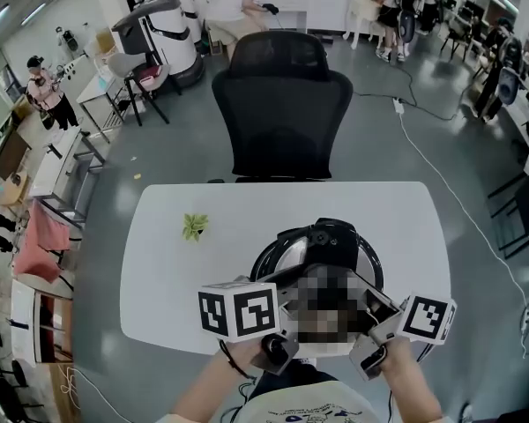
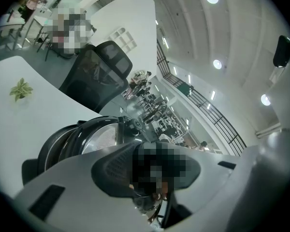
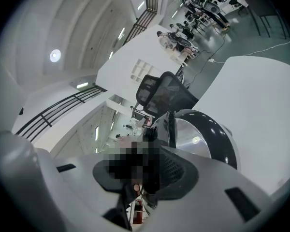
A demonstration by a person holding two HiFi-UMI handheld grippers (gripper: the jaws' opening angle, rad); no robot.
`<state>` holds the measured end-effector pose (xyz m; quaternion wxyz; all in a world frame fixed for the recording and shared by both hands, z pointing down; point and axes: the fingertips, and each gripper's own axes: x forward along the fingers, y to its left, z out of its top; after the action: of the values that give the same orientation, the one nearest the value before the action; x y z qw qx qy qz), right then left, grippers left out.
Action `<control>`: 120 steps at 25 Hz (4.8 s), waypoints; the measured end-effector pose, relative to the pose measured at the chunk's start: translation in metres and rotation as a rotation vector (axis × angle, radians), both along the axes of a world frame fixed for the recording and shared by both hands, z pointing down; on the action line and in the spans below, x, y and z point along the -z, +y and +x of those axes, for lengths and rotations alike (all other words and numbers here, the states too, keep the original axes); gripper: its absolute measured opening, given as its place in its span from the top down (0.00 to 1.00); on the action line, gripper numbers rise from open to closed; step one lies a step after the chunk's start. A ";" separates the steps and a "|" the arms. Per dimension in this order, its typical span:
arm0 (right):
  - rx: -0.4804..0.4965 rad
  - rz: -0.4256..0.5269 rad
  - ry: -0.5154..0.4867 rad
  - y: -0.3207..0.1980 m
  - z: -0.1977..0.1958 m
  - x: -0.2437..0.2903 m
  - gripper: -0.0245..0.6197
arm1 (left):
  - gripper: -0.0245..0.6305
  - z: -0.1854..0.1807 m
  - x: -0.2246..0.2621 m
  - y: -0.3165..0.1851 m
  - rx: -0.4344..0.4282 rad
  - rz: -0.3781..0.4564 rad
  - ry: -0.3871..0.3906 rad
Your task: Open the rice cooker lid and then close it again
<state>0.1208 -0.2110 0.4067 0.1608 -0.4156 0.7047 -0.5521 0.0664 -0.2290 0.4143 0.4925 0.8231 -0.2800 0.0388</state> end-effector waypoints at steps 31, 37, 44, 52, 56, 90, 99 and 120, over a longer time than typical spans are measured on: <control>-0.239 0.030 0.026 0.081 0.133 0.018 0.76 | 0.73 0.136 0.017 0.069 -0.198 0.037 0.017; -0.288 0.022 0.034 0.092 0.145 0.015 0.76 | 0.73 0.149 0.016 0.076 -0.244 0.037 0.019; -0.292 0.020 0.029 0.095 0.148 0.018 0.76 | 0.73 0.152 0.018 0.079 -0.248 0.031 0.016; -0.244 0.024 0.019 0.087 0.137 0.023 0.76 | 0.73 0.139 0.024 0.073 -0.198 0.035 0.007; -0.202 0.026 0.012 0.078 0.120 0.023 0.76 | 0.73 0.121 0.025 0.066 -0.157 0.036 0.003; 0.038 -0.005 -0.027 0.010 -0.009 -0.015 0.76 | 0.73 -0.014 -0.013 0.012 0.079 0.006 -0.033; 0.029 -0.014 -0.038 0.005 -0.016 -0.021 0.76 | 0.73 -0.019 -0.022 0.009 0.070 -0.005 -0.038; 0.019 -0.050 -0.057 -0.017 -0.022 -0.053 0.76 | 0.72 -0.023 -0.054 -0.013 0.072 -0.030 -0.072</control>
<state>0.0984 -0.2276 0.4595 0.1652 -0.3969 0.6898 -0.5825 0.0433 -0.2421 0.4680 0.4955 0.8031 -0.3264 0.0550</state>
